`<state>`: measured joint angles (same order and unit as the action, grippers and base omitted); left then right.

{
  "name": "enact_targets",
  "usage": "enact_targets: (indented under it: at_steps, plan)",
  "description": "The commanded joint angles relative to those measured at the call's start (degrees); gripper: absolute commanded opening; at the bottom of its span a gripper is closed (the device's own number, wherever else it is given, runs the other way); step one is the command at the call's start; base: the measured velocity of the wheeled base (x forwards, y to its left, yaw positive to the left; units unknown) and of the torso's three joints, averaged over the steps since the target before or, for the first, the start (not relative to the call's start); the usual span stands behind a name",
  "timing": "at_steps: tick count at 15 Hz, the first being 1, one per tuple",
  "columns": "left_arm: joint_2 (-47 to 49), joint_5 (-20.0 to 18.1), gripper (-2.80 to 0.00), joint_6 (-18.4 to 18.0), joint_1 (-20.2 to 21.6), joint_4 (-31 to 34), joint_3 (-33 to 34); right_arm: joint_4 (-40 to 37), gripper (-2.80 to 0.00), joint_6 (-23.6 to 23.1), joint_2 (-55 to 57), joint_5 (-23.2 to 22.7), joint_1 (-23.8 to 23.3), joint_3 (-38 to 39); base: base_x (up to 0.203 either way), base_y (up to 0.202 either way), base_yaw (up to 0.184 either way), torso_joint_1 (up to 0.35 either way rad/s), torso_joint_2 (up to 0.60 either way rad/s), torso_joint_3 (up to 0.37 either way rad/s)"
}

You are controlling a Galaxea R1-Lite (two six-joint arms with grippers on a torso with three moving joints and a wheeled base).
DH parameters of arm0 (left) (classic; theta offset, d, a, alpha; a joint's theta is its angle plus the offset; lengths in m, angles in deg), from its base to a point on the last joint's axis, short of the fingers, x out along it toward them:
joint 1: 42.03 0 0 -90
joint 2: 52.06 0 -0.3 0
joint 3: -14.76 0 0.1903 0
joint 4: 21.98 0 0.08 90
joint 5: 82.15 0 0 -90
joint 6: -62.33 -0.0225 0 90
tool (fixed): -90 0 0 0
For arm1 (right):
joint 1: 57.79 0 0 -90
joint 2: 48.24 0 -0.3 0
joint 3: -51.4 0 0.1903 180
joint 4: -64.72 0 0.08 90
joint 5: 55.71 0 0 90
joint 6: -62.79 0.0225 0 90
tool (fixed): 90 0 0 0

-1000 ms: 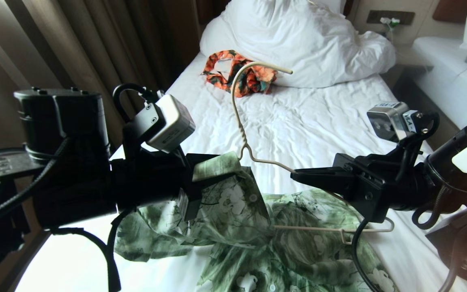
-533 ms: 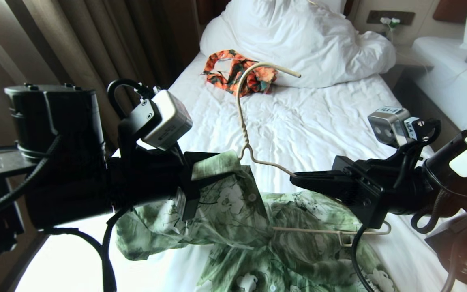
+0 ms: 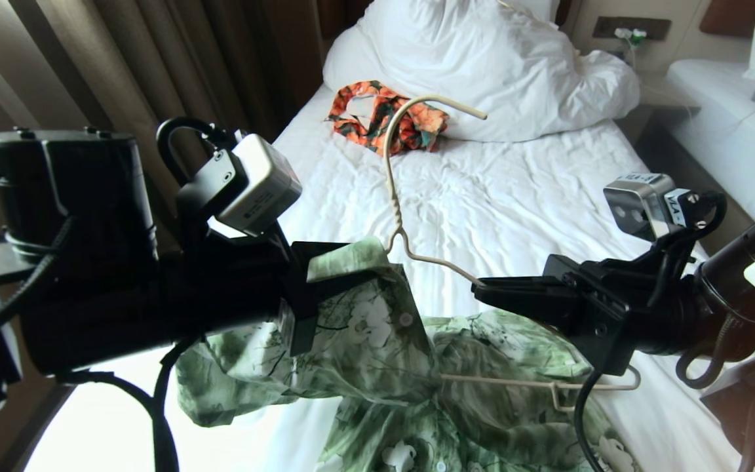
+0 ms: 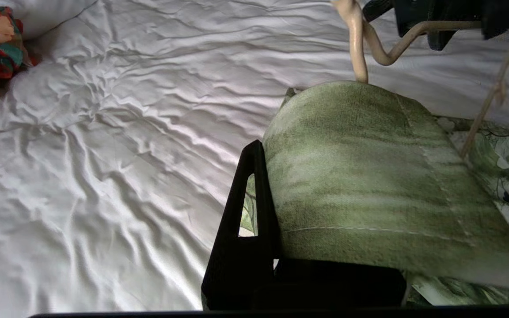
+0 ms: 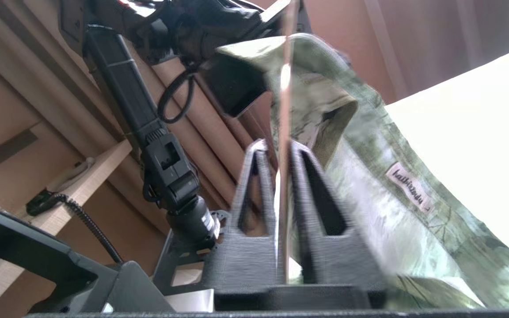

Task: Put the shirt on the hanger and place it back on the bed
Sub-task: Hook the other side of the shirt onto the hanger

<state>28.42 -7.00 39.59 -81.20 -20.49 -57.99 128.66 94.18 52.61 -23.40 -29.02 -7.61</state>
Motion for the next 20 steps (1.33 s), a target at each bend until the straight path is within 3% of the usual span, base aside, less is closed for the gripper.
enact_targets:
  at_steps: [1,5,8,10,13,16,20]
  plan:
    - [-0.68,-0.09,-2.80,0.22,-0.21,-0.27,0.26,0.36,0.00,0.28,-0.87,-0.23,0.06,0.22,0.000,0.000,0.000,0.000,0.00,0.000]
    - [-0.85,-0.01,-2.80,2.85,-0.72,-0.27,-0.17,0.36,0.00,0.56,-3.91,-0.02,-0.59,1.87,0.000,0.000,0.000,0.000,0.00,0.000]
    - [-1.95,1.92,-2.80,3.68,-1.50,-0.30,-0.41,-2.01,0.00,0.59,-8.89,0.02,-3.77,2.06,0.000,0.000,0.000,0.000,0.00,0.000]
    - [-3.31,3.27,-2.80,4.81,-2.04,0.65,-1.37,-11.88,0.00,0.40,-11.78,0.62,-8.53,1.14,0.000,0.000,0.000,0.000,0.00,0.000]
    - [-4.37,7.92,-2.80,6.56,-4.04,3.25,-3.32,-21.04,0.00,0.27,-15.33,4.41,-10.68,-0.35,0.000,0.000,0.000,0.000,0.00,0.000]
    - [-5.35,12.71,-2.80,7.88,-5.91,3.54,-3.88,-34.68,0.00,-3.17,-19.98,12.44,-11.20,-1.96,0.000,0.000,0.000,0.000,0.00,0.000]
    - [-7.15,17.47,-2.80,7.89,-9.45,3.60,-3.96,-64.40,0.00,-5.65,-27.91,22.10,-11.13,-8.89,0.000,0.000,0.000,0.000,0.00,0.000]
